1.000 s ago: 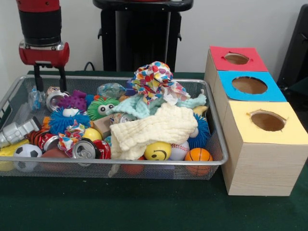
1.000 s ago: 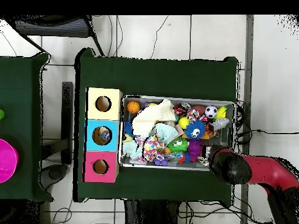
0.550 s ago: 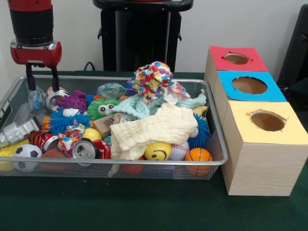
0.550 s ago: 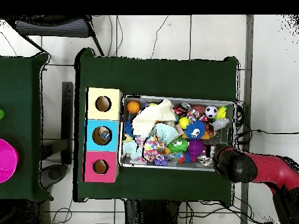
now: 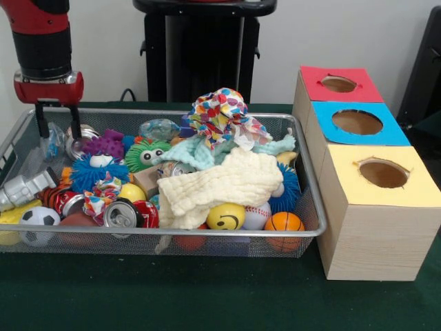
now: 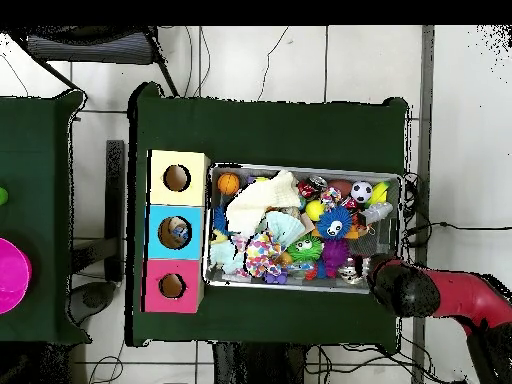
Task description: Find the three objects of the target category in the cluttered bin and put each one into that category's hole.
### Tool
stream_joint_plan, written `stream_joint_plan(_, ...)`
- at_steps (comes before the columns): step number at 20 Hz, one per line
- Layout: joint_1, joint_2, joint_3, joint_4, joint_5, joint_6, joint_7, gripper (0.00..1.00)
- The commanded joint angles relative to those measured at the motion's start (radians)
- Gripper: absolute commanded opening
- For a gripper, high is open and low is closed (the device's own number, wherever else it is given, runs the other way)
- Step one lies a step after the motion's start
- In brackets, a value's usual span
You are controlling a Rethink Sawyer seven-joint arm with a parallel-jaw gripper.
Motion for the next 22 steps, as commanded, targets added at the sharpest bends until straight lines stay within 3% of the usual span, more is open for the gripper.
stream_joint_plan(1,-0.016,0.062,0.035,-0.063,-0.098,0.043,-0.300,1.00)
stream_joint_plan(13,-0.010,0.003,0.038,-0.055,-0.105,0.090,-0.309,1.00)
stream_joint_plan(22,-0.017,-0.003,0.027,-0.065,-0.106,0.116,-0.330,1.00)
